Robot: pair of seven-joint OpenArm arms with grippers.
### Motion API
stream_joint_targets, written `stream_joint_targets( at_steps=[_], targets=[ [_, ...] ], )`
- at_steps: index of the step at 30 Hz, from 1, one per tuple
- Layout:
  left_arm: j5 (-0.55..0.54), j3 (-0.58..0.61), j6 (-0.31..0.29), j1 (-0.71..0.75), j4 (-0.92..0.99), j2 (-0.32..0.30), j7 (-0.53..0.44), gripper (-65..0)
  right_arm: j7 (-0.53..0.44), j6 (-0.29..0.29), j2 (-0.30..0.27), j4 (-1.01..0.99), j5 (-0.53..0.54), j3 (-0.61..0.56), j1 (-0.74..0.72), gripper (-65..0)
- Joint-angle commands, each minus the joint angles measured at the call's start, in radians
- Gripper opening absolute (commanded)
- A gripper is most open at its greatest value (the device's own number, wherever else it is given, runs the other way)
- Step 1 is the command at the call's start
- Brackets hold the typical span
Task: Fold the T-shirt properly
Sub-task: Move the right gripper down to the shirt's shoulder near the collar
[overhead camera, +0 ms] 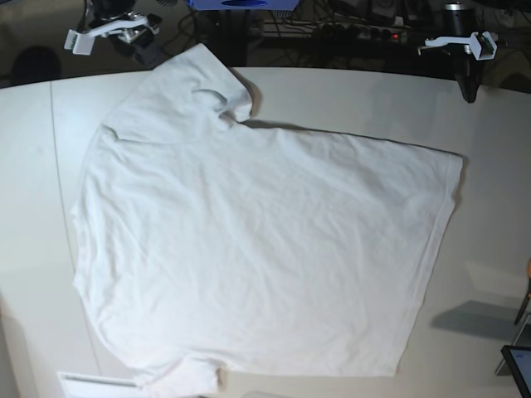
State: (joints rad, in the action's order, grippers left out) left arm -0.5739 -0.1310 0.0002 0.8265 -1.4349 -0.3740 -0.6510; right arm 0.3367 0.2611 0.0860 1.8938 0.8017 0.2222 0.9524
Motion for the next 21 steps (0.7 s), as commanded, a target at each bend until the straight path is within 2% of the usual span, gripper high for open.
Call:
stream_joint_targets(
  at_steps=[1, 8, 15, 21],
  targets=[
    [-0.001, -0.005, 0.004, 0.012, -0.008, -0.012, -0.028, -65.0, -0.02, 0.016, -0.001, 0.02, 0.012, -0.004, 0.017, -30.3],
    [-0.001, 0.0, 0.004, -0.002, -0.007, -0.012, -0.028, -65.0, -0.023, 0.016, -0.004, 0.01, 0.005, -0.088, 0.012, -30.3],
    [-0.001, 0.001, 0.004, 0.001, -0.007, -0.01, -0.028, -65.0, -0.023, 0.016, -0.01, 0.008, 0.003, -0.086, -0.04, -30.3],
    [-0.001, 0.001, 0.004, 0.004, -0.007, -0.01, -0.028, -65.0, -0.023, 0.01, -0.039, 0.008, 0.003, -0.082, -0.089, -30.3]
  ],
)
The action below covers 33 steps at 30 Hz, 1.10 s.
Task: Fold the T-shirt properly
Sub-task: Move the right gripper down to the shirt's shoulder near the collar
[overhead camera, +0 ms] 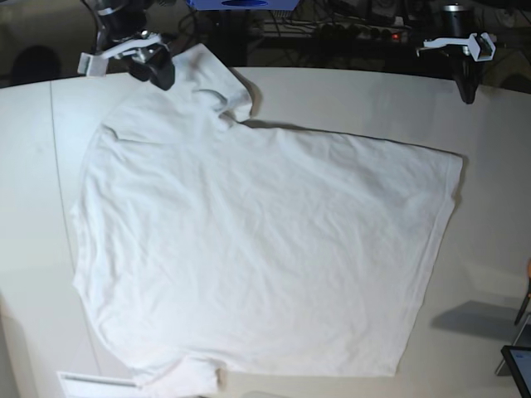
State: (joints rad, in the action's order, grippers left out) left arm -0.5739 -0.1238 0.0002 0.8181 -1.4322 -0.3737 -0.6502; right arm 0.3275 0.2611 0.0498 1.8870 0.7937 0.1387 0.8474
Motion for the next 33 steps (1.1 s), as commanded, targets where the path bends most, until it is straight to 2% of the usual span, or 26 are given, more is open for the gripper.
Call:
stream_joint_targets(
  at_steps=[1, 8, 12, 17, 21, 33],
  targets=[
    [-0.001, -0.007, 0.004, 0.013, -0.009, -0.011, -0.029, -65.0, -0.011, 0.01, -0.003, 0.015, 0.011, 0.023, 0.013, -30.3],
    [-0.001, -0.01, 0.004, 0.013, 0.008, -0.011, -0.029, -65.0, -0.008, 0.01, -0.001, 0.01, 0.011, 0.132, -0.012, -30.3],
    [-0.001, -0.007, 0.004, 0.008, 0.02, -0.011, -0.029, -65.0, 0.0, 0.01, -0.001, -0.013, 0.013, 0.14, -0.029, -30.2],
    [-0.001, -0.007, 0.004, 0.008, 0.018, -0.011, -0.029, -65.0, 0.083, 0.014, 0.003, -0.077, 0.019, 0.137, -0.072, -30.2],
    [-0.001, -0.007, 0.004, 0.008, 0.018, -0.011, -0.029, -65.0, 0.089, 0.016, 0.006, -0.097, 0.019, 0.132, -0.073, -30.2],
    [-0.001, -0.007, 0.004, -0.024, 0.014, -0.011, -0.02, -64.8, 0.088, 0.016, 0.006, -0.096, 0.014, -0.03, -0.041, -30.5]
  ],
)
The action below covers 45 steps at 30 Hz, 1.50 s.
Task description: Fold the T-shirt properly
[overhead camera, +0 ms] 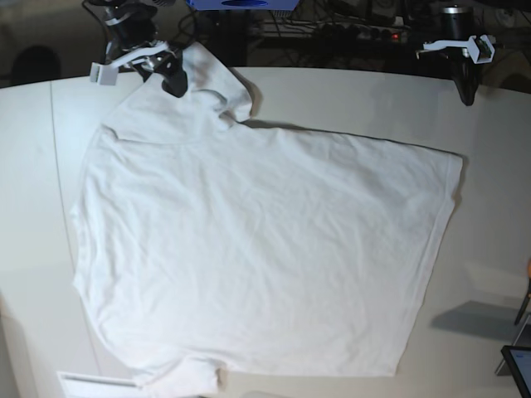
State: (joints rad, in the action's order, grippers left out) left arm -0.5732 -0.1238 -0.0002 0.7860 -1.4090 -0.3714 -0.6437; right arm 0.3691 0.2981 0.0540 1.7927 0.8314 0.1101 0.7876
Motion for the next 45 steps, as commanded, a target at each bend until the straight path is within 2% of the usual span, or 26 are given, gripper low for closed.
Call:
stream_joint_targets(
  at_steps=[1, 5, 9, 11, 12, 16, 19, 28, 30, 31, 33, 35, 37, 40, 43, 45],
  targets=[
    [-0.001, -0.007, 0.004, 0.005, -0.013, -0.013, -0.005, -63.2, 0.046, -0.021, 0.0, -0.001, -0.024, -0.003, 0.016, -30.5],
    [-0.003, -0.007, 0.004, -0.03, -0.04, -0.01, 0.106, -52.6, 0.046, -0.021, -0.003, -0.001, -0.024, 0.0, 0.014, -32.2],
    [-0.003, -0.009, 0.004, -0.049, -0.082, -0.01, 0.198, -43.7, 0.047, -0.021, -0.004, -0.001, -0.022, -0.003, 0.014, -46.1],
    [-0.005, -0.007, 0.004, -0.064, -0.102, -0.002, 0.224, -40.6, 0.047, -0.021, -0.003, -0.004, -0.024, -0.005, 0.016, -50.9],
    [-0.005, -0.012, 0.004, -0.067, -0.109, 0.005, 0.239, -39.0, 0.047, -0.021, -0.003, -0.004, -0.024, -0.005, 0.019, -51.5],
    [-0.005, -0.009, 0.004, -0.102, -0.12, 0.018, 0.296, -34.4, 0.049, -0.021, -0.001, -0.004, -0.019, -0.006, 0.023, -47.3],
    [-0.005, -0.007, 0.002, -0.122, -0.128, 0.021, 0.339, -33.9, 0.049, -0.021, -0.001, -0.001, -0.019, -0.008, 0.037, -45.6],
    [-0.005, -0.015, 0.002, -0.158, -0.123, 0.051, 0.399, -33.9, 0.049, -0.021, -0.006, -0.004, -0.024, -0.091, 0.037, -46.0],
    [-0.005, -0.017, 0.002, -0.159, -0.118, 0.053, 0.399, -33.9, 0.049, -0.021, -0.006, -0.004, -0.024, -0.091, 0.036, -47.3],
    [-0.014, -0.017, 0.002, -0.159, -0.118, 0.053, 0.399, -33.9, 0.049, -0.021, -0.006, -0.004, -0.024, -0.091, 0.036, -50.2],
    [-0.083, -0.017, 0.002, -0.159, -0.118, 0.047, 0.399, -33.8, 0.049, -0.021, -0.006, -0.004, -0.024, -0.091, 0.036, -58.6],
    [-0.198, -0.017, -0.002, -0.159, -0.117, 0.033, 0.401, -33.8, 0.049, -0.021, -0.006, -0.004, -0.022, -0.091, 0.036, -64.4],
    [-0.319, -0.009, -0.047, -0.153, -0.117, -0.002, 0.401, -33.6, 0.049, -0.021, -0.006, 0.0, -0.022, -0.091, 0.036, -64.7],
    [-0.434, -0.01, -0.11, -0.152, -0.109, -0.038, 0.431, -33.6, 0.049, -0.021, -0.006, 0.0, -0.022, -0.091, 0.036, -64.7],
    [-0.436, -0.032, -0.113, -0.162, -0.099, -0.041, 0.506, -33.4, 0.049, -0.021, -0.007, 0.0, -0.024, -0.091, 0.036, -64.7],
    [-0.439, -0.052, -0.113, -0.172, -0.097, -0.031, 0.539, -29.4, 0.049, -0.021, -0.018, 0.0, -0.021, -0.091, 0.036, -64.7]
  ],
)
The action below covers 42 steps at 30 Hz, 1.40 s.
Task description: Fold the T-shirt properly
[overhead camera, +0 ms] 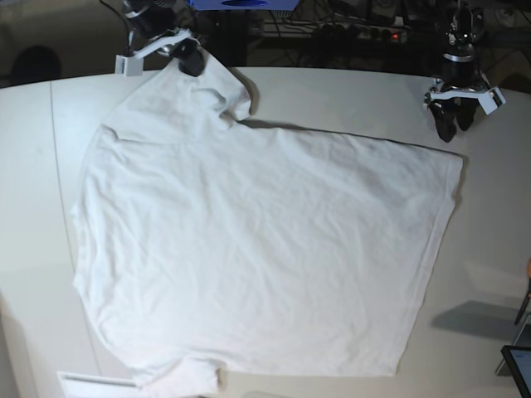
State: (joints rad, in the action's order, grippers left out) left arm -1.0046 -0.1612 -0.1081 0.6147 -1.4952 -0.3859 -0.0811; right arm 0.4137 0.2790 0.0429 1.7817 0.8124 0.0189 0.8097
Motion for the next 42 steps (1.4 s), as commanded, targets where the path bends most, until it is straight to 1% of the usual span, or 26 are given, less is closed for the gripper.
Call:
stream_joint_targets(
  at_steps=[1, 3, 7, 9, 13, 15, 17, 24, 30, 33, 37, 42],
  targets=[
    [-0.012, -0.022, -0.005, 0.0, -0.009, -0.011, -0.006, -27.0, 0.004, -0.002, -0.013, 0.011, 0.0, -0.003, 0.013, -64.7],
    [-0.012, -0.05, -0.006, 0.0, -0.011, 0.015, 0.017, -24.4, 0.004, -0.002, -0.016, 0.011, 0.002, -0.023, 0.013, -64.7],
    [-0.013, -0.122, -0.009, -0.002, -0.009, 0.067, 0.056, -24.0, 0.004, -0.002, -0.016, 0.013, -0.001, -0.027, 0.012, -64.9],
    [-0.013, -0.154, -0.011, -0.025, -0.009, 0.081, 0.094, -23.9, 0.004, -0.002, -0.016, 0.013, -0.003, -0.027, 0.012, -64.9],
    [-0.013, -0.189, -0.011, -0.086, 0.025, 0.086, 0.185, -21.3, 0.004, -0.002, -0.018, 0.013, -0.005, -0.029, 0.012, -64.9],
    [-0.013, -0.205, -0.011, -0.117, 0.035, 0.104, 0.223, -21.3, 0.004, -0.002, -0.019, 0.013, -0.005, -0.029, 0.012, -64.9],
    [-0.013, -0.22, -0.011, -0.141, 0.038, 0.112, 0.248, -21.3, 0.004, -0.002, -0.033, 0.013, 0.0, -0.029, 0.012, -64.9],
    [-0.01, -0.212, -0.011, -0.215, 0.04, 0.117, 0.327, -21.5, 0.004, -0.002, -0.034, 0.013, 0.0, -0.029, 0.01, -64.9],
    [-0.006, -0.211, -0.011, -0.264, 0.04, 0.118, 0.34, -21.5, 0.004, -0.002, -0.034, 0.013, 0.002, -0.029, 0.0, -64.9],
    [-0.004, -0.177, -0.011, -0.279, 0.043, 0.117, 0.34, -21.5, 0.004, -0.002, -0.034, 0.013, 0.002, -0.029, -0.002, -64.9],
    [-0.004, -0.163, -0.011, -0.316, 0.097, 0.118, 0.34, -21.5, 0.004, -0.002, -0.034, 0.013, 0.002, -0.029, -0.002, -64.9],
    [-0.004, -0.102, -0.011, -0.339, 0.13, 0.118, 0.335, -21.8, 0.004, -0.002, -0.034, 0.013, 0.002, -0.029, -0.002, -64.9]
  ],
)
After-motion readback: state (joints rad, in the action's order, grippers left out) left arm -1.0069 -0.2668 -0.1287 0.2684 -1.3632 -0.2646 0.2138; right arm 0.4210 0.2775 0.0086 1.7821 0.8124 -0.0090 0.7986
